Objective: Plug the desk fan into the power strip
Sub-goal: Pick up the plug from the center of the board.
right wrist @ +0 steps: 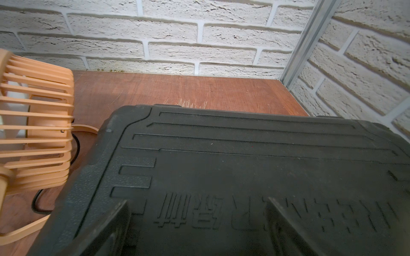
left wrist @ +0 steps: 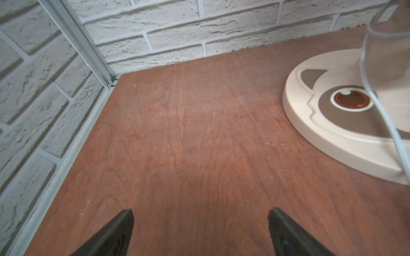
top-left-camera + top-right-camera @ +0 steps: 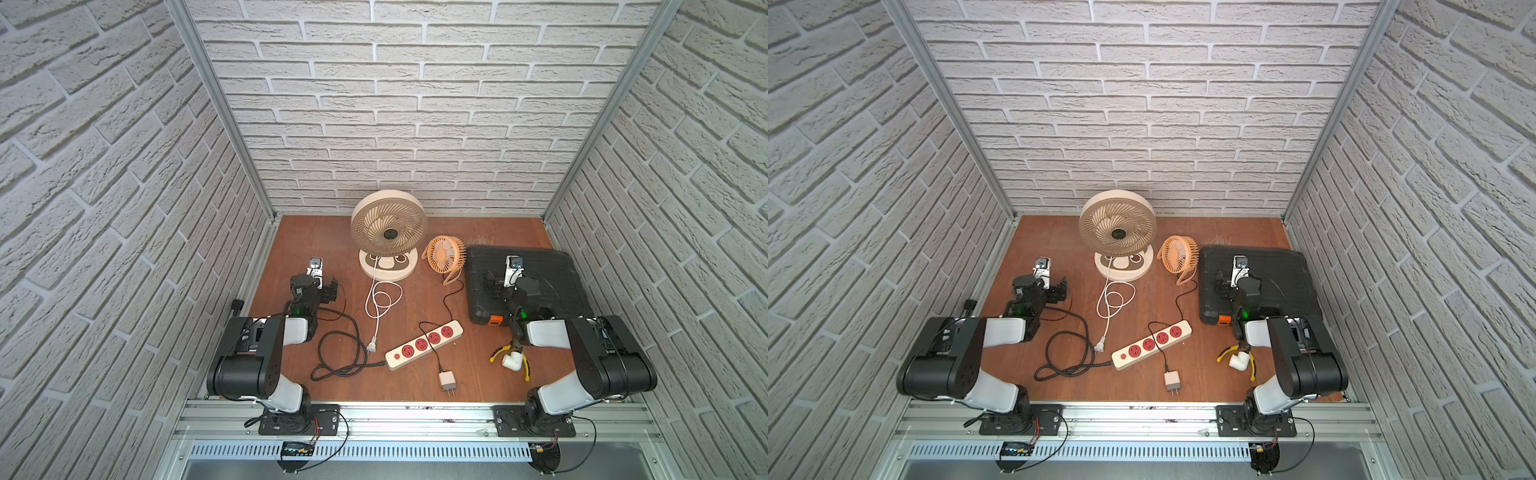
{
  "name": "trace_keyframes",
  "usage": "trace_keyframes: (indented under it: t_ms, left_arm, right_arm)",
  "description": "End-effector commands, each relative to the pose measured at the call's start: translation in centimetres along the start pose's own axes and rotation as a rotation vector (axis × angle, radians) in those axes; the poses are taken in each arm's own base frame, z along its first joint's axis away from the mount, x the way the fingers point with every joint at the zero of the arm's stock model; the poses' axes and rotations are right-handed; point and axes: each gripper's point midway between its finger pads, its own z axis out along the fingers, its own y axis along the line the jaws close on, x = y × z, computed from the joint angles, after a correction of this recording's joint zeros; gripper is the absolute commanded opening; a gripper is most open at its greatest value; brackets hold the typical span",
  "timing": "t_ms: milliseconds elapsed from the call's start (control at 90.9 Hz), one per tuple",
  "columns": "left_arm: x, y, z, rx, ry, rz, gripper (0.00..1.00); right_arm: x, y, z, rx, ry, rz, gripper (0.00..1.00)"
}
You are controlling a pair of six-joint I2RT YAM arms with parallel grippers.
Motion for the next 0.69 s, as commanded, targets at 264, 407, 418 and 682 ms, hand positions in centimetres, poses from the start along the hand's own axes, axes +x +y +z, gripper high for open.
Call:
trace_keyframes:
  t_ms: [264, 407, 418, 682]
  left_arm:
    - [-7.1, 2.1, -6.1, -0.119, -0.181, -0.032, 0.98]
    - [-9.3, 1.2, -8.5, -0.097, -0.197, -0.145, 0.98]
    - [-9.5, 1.2, -8.7, -0.096, -0.199, -0.157, 0.98]
    - [-10.5, -4.9, -13.8, 0.196, -0.232, -0.294, 0.98]
  right_arm:
    - [-5.8, 1.6, -5.8, -0.075, 0.057, 0.083, 0.99]
    - [-7.7, 2.6, -9.5, -0.166, 0.105, 0.207, 0.99]
    - [-7.7, 2.6, -9.8, -0.172, 0.118, 0.215, 0.99]
    - [-6.0, 5.2, -15.4, -0.355, 0.314, 0.412, 0.99]
